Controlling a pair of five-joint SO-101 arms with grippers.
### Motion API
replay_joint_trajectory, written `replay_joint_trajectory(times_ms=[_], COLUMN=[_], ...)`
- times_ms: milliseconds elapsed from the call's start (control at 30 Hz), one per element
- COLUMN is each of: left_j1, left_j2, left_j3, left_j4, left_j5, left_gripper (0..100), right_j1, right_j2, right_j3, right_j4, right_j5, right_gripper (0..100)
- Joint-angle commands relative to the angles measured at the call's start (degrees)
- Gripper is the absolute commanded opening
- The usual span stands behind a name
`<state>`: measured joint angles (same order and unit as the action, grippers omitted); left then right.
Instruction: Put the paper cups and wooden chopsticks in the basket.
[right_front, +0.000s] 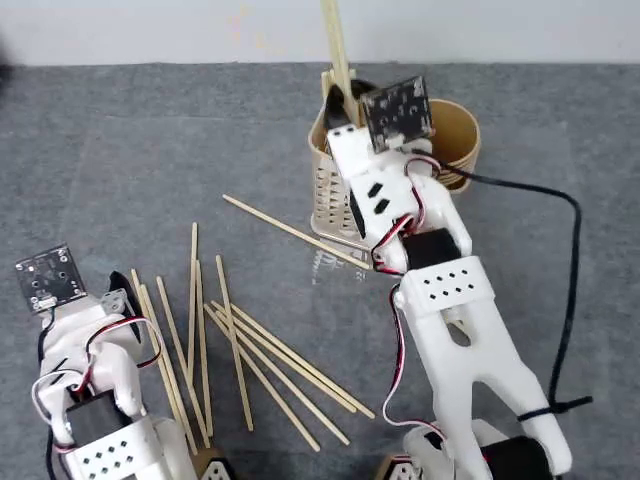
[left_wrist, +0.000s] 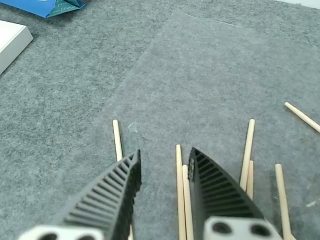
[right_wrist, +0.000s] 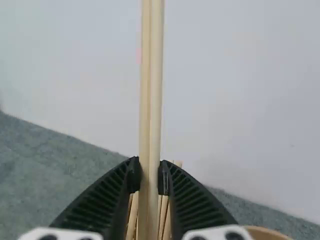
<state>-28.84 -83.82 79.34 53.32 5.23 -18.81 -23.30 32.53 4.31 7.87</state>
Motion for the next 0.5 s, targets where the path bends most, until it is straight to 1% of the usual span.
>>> replay_joint_trajectory(times_ms=[0, 67, 133, 233, 300, 400, 467], left_j1=[-0.26, -0.26, -0.26, -0.26, -0.26, -0.53, -0.53], left_j2=[-0.88, -0.88, -0.88, -0.88, -0.88, -0.7, -0.62], left_j3=[-0.4, -0.4, -0.4, -0.75, -0.92, -2.42, -4.97], left_j4=[-1.76, -1.76, -1.76, -1.76, -1.76, -0.7, 2.29], left_j5=[-0.44, -0.44, -0.44, -0.44, -0.44, -0.44, -0.53], left_gripper=[16, 16, 16, 16, 16, 16, 16], right_j1=[1.19, 1.19, 1.1, 0.75, -0.75, -4.26, -6.99], right_j2=[-2.59, -3.03, -4.44, -8.57, -12.35, -17.71, -20.26], right_j3=[-0.18, -0.44, -1.58, -3.6, -4.4, -4.31, -4.22], right_j4=[-1.36, -0.48, 1.36, 7.87, 13.58, 23.96, 32.57], right_j5=[-0.44, -0.44, -0.44, -0.62, -0.62, -0.62, -0.62], right_gripper=[9.2, 15.7, 18.4, 16.1, 13.6, 8.5, 4.0])
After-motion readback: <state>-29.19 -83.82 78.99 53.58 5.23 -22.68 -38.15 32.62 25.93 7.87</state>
